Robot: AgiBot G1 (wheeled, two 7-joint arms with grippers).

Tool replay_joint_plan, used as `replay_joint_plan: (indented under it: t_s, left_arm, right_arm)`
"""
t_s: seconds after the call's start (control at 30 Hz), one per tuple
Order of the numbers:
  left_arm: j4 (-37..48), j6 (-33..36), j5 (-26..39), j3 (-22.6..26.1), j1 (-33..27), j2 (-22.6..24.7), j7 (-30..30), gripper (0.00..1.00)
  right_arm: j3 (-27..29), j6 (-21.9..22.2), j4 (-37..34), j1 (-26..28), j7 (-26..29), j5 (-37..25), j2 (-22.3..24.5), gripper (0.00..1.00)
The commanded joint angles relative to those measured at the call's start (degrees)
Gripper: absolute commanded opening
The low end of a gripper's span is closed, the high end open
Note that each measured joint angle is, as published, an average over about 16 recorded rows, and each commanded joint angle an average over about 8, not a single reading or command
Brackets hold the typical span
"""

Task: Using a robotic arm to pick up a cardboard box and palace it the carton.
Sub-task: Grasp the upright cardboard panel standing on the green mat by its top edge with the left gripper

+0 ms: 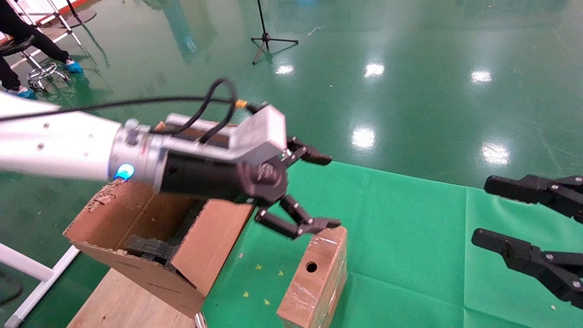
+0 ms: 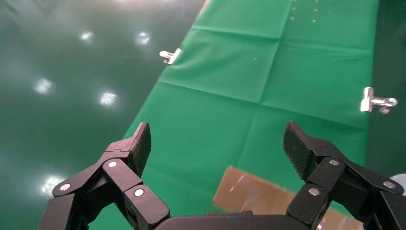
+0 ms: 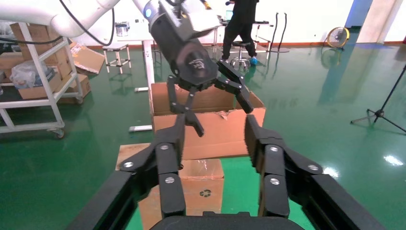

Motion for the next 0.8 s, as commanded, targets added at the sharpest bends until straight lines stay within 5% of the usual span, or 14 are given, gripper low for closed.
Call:
replay_joint_plan:
  t_s: [0.03,0.37,0.8]
  left_arm:
    - [0.11,0.58,2.49,1.39,-2.79,1.40,-3.40,1.00]
    - [0.44,7.53,14.33,12.55,-16.77,9.37,-31.50,1.00]
    - [0.59,8.16,11.98,35.70,-27.76,15.37,-67.44,1.00]
  right_arm:
    - [0.00,0.00,0.00,0.00,0.00,0.00,0.00,0.00]
    - [0.00,0.00,0.00,0.00,0.00,0.00,0.00,0.00]
    - [0.00,0.00,0.00,0.00,0.00,0.00,0.00,0.00]
